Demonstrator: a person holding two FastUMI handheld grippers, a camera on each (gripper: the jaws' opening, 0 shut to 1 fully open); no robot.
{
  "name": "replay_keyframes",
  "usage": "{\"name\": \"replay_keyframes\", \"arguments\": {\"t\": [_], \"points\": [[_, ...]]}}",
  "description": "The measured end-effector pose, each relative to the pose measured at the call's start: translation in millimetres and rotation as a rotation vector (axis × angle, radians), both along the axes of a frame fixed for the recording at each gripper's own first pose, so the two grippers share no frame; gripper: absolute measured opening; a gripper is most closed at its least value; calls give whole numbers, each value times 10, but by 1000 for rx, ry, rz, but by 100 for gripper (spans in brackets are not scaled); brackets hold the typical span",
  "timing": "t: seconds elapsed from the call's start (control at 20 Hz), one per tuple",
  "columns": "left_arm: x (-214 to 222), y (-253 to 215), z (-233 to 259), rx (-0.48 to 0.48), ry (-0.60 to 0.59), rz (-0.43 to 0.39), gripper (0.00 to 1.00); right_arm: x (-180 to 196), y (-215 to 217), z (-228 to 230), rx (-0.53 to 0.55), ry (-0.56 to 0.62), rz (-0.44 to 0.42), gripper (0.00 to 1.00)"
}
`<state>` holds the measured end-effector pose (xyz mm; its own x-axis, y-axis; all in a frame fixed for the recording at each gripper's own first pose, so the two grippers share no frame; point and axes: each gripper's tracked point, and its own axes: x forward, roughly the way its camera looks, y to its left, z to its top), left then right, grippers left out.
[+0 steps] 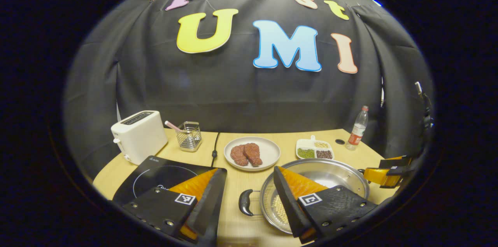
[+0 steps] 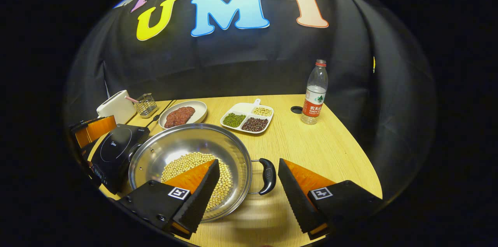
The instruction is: First push the handle of the pot to place it horizontally, then grasp the pot with both hands and set it on the induction cooktop.
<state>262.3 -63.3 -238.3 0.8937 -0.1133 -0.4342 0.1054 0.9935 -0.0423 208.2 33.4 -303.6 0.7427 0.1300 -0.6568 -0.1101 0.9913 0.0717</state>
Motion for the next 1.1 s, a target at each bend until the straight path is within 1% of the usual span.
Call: {"name": "replay_keyframes", "arguments": {"t": [0.05, 0.15, 0.2, 0.25, 0.3, 0.45, 0.5, 0.55, 0.6, 0.65, 0.7, 0.75, 0.8, 0.85, 0.9, 0.95, 1.0, 1.05, 1.1], "points": [[8, -15, -87, 5, 21, -6, 81, 15, -6, -22, -3, 3, -3, 96], [37, -34, -272, 8, 64, -17, 81, 47, -21, -60, -9, 7, -10, 96], [31, -69, -370, 4, 86, -23, 77, 68, -30, -75, -13, 9, -12, 94], [37, -89, -453, 1, 109, -28, 78, 74, -41, -97, -17, 13, -13, 94], [41, -107, -538, -2, 132, -31, 81, 88, -50, -127, -20, 20, -13, 94], [33, -127, -749, -2, 184, -40, 81, 105, -71, -190, -23, 41, -17, 96], [22, -137, -782, 5, 195, -44, 81, 119, -75, -196, -23, 44, -20, 94], [31, -133, -827, 9, 204, -50, 81, 127, -69, -206, -20, 46, -21, 96], [31, -136, -888, 11, 218, -56, 81, 137, -60, -221, -17, 51, -21, 94], [37, -135, -934, 10, 228, -58, 81, 133, -51, -246, -14, 59, -21, 94], [43, -130, -965, 8, 237, -58, 81, 126, -45, -265, -11, 70, -20, 96], [56, -139, -999, 4, 247, -58, 81, 131, -41, -282, -10, 75, -19, 94], [56, -126, -1043, 3, 259, -57, 81, 138, -42, -303, -14, 79, -17, 96], [59, -125, -1102, 6, 274, -56, 81, 135, -36, -331, -17, 86, -13, 96], [58, -121, -1165, 9, 286, -55, 77, 125, -29, -358, -18, 98, -11, 94], [63, -118, -1197, 10, 293, -53, 81, 109, -28, -393, -18, 113, -13, 94], [64, -119, -1236, 9, 301, -50, 81, 111, -31, -408, -19, 120, -16, 97], [68, -117, -1275, 5, 307, -47, 81, 122, -27, -408, -20, 120, -18, 97], [64, -110, -1304, 1, 314, -43, 81, 135, -25, -425, -23, 122, -18, 94]]}}
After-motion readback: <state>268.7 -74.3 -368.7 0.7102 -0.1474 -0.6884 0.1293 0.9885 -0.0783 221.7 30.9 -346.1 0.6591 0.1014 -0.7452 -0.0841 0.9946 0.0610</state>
